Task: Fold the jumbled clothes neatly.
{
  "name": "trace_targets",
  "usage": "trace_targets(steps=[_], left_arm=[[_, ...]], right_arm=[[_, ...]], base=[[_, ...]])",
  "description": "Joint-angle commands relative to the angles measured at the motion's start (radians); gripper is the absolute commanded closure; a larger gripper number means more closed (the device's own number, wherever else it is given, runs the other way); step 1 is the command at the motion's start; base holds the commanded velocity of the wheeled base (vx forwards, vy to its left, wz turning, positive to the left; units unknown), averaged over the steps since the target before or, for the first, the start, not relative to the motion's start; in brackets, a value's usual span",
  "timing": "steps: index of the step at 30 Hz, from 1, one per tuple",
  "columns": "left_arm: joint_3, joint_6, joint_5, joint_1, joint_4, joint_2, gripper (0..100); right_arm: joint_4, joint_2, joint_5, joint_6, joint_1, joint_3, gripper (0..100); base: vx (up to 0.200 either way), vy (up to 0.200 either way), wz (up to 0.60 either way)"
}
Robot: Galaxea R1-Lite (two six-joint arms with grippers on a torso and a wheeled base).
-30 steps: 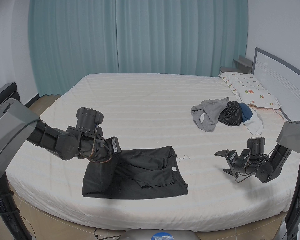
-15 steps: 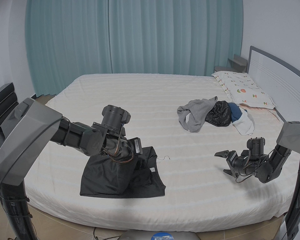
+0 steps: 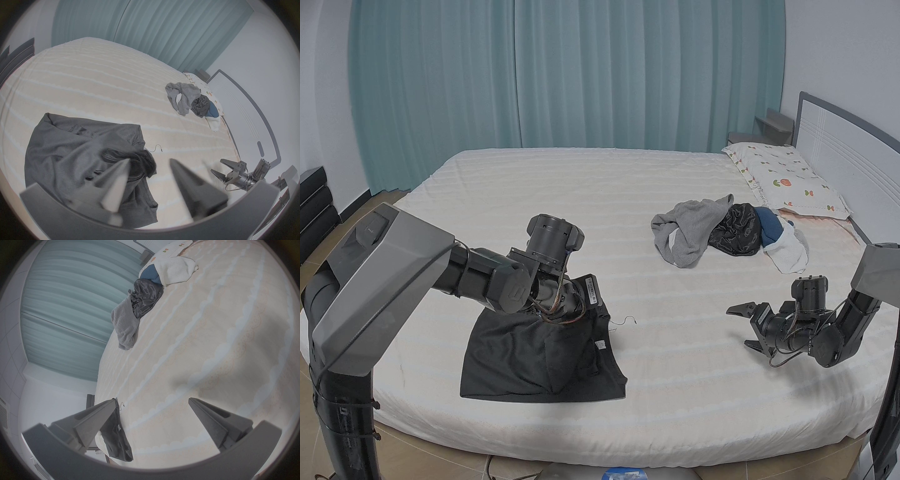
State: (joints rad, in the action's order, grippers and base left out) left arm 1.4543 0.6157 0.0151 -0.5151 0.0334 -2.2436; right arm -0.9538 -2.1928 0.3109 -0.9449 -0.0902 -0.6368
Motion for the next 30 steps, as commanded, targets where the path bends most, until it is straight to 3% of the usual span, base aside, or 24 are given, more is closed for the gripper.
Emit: trace_targets(steps=[1,12,25,27,30], left_arm=[[0.001,0.012,-0.001,-0.005,0.008,-0.007,0],[-0.061,0.108,0.003,0.041,0.013,0.072,0],[-0.388,0.294,0.020,0.228,0.217,0.188,0],[-0.436,0.306,0.052,0.262,0.255,0.191,0],[-0.532,0.366,0.166,0.308,0.333,0.188,0]], right_arm=[[0.000,-0.002,0.001,0.000,0.000,0.000,0],[0.000,0.001,0.001,0.000,-0.002,0.006,0],[0.000,-0.002,-0.003,0.003,-0.009,0.012,0],[0.000,-0.001,-0.004,0.003,-0.009,0.012,0],[0.000,-0.001,-0.004,0.003,-0.011,0.014,0]], base=[[0.000,0.000,0.00],[0.000,0.000,0.00],[0.000,0.015,0.00],[0.000,0.200,0.00],[0.000,0.200,0.00]])
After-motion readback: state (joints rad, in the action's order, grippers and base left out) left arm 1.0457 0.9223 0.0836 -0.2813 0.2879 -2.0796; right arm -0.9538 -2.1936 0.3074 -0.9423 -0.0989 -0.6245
